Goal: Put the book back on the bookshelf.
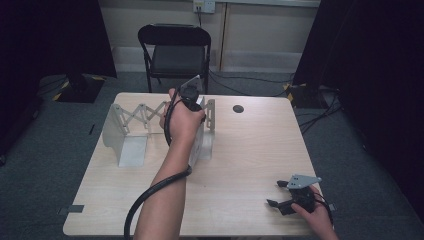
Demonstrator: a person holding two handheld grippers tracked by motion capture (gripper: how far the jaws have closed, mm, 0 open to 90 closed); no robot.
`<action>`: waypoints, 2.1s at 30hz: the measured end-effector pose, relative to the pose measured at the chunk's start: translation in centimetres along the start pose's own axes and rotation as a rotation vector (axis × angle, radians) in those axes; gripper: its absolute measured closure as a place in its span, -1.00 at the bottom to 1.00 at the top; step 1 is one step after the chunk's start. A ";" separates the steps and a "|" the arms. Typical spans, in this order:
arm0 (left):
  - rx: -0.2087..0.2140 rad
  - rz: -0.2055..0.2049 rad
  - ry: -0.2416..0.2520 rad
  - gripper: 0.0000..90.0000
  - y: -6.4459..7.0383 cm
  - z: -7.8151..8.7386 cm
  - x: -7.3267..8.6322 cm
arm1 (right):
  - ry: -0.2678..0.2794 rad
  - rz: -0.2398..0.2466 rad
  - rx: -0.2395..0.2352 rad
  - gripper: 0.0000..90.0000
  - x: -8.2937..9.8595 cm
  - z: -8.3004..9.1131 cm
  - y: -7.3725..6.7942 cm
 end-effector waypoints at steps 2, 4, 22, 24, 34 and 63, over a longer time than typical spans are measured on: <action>0.002 0.009 0.001 0.18 -0.1 -0.1 -0.1 | 0.001 0.003 0.001 -0.62 0.0 0.0 0.0; -0.006 0.010 -0.001 0.18 -0.2 -0.1 -0.1 | 0.000 0.000 0.000 -0.62 0.0 0.0 0.0; -0.014 0.019 -0.004 0.18 -0.2 -0.7 -0.7 | 0.001 0.003 0.001 -0.63 0.0 0.0 0.0; -0.013 0.022 -0.008 0.18 -0.2 -0.7 -0.8 | 0.001 0.002 0.001 -0.62 0.0 0.0 0.0; -0.017 0.032 -0.006 0.18 -0.2 -0.9 -1.2 | 0.001 0.003 0.001 -0.63 0.0 0.0 0.0; -0.020 0.110 -0.001 0.18 0.2 -1.7 -2.1 | 0.000 0.001 0.001 -0.62 0.0 0.0 0.0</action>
Point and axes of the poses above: each handheld gripper's, and its own axes: z roughly backward along the jaws, x roughly out of its underside, y roughly to its right, the point moved 1 cm from there along -z, roughly forward along the jaws, and after that the axes turned 7 degrees about -y, right-handed, at the moved point
